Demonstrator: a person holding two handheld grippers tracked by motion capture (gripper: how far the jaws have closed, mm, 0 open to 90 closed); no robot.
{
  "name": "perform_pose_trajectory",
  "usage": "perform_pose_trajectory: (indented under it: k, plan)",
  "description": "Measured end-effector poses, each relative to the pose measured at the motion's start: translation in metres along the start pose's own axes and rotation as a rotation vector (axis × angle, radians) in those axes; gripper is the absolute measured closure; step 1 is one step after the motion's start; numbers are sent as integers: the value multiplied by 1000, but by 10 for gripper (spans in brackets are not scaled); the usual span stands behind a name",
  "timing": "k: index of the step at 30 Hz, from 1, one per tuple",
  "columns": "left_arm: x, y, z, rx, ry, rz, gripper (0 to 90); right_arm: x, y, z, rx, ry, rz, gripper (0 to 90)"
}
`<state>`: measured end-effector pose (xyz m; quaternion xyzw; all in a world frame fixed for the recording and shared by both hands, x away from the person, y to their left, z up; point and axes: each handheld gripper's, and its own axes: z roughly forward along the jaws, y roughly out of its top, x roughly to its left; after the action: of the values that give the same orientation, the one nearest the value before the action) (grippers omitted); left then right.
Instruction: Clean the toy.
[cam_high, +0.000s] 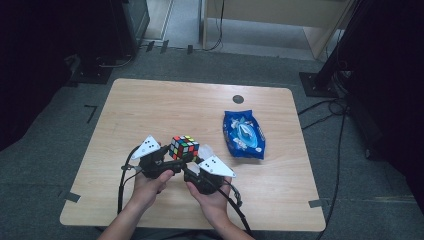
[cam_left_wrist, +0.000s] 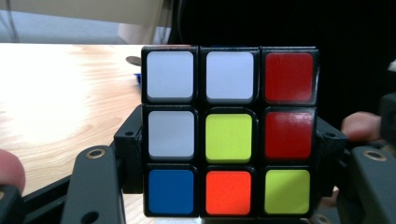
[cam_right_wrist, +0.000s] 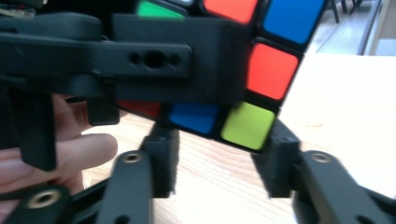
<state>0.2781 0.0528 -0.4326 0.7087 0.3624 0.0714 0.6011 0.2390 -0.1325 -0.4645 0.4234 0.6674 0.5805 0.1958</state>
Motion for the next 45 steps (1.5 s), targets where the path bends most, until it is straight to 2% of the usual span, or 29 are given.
perform_pose_trajectory:
  k: [1, 3, 4, 8, 9, 10, 11, 13, 14, 15, 18, 20, 21, 22, 25, 26, 29, 31, 38, 40, 41, 42, 43, 45]
  plan:
    - [-1, 1, 0, 5, -4, 2, 341, -2, -2, 0, -7, -4, -1, 655]
    - [-1, 0, 0, 9, -3, 6, 341, -2, -2, 0, -10, -2, -16, 634]
    - [-1, 0, 1, 7, -5, -2, 340, 0, -2, 1, -2, 0, -55, 540]
    - [1, 1, -2, -7, -1, -4, 341, 5, -5, 2, 5, -3, -131, 469]
    - [3, 2, -4, -9, -4, -4, 341, 5, -5, 2, 8, -10, -151, 467]
    - [3, 2, -4, -9, -4, -4, 341, 5, -5, 2, 8, -10, -151, 467]
    - [5, 4, -7, -16, -1, -1, 341, 3, -6, 2, 19, -37, -168, 539]
    - [7, 4, -8, -15, -2, 1, 342, -5, -5, 0, 26, -67, -162, 635]
    - [7, 4, -8, -15, -2, 1, 341, -10, -4, 0, 30, -66, -147, 675]
    - [10, 5, -9, -11, -13, 7, 342, -17, -1, -2, 30, -46, -110, 709]
    - [9, 5, -8, 3, -26, 18, 341, -32, 9, -10, -5, -40, -33, 725]
    - [8, 5, -7, 13, -28, 29, 341, -35, 13, -13, -19, -41, -20, 730]
    - [6, 4, -5, 27, -27, 48, 341, -40, 20, -18, -45, -34, 2, 778]
    - [6, 4, -5, 27, -27, 48, 341, -40, 20, -18, -45, -34, 2, 778]
    - [3, 2, -2, 50, -32, 70, 341, -45, 28, -23, -58, 18, 19, 831]
    - [2, 1, 0, 60, -40, 82, 341, -45, 29, -23, -49, 54, 28, 873]
    - [0, 0, 1, 77, -41, 94, 340, -47, 29, -24, -47, 76, 39, 900]
    - [0, -1, 2, 87, -39, 104, 340, -48, 30, -25, -50, 87, 42, 900]
    - [2, 0, 2, 100, -60, 82, 339, -47, 32, -27, -51, 109, 21, 900]
    - [2, -1, 3, 117, -60, 89, 338, -44, 33, -27, -50, 133, 4, 900]
    - [2, -2, 4, 120, -62, 91, 338, -42, 34, -27, -45, 127, -16, 900]
    - [2, -2, 4, 120, -62, 91, 338, -42, 34, -27, -45, 127, -16, 900]
    - [1, -1, 3, 114, -55, 97, 338, -40, 34, -27, -47, 114, -43, 900]
    - [3, 1, 2, 96, -38, 78, 341, -39, 36, -28, -53, 70, -56, 766]
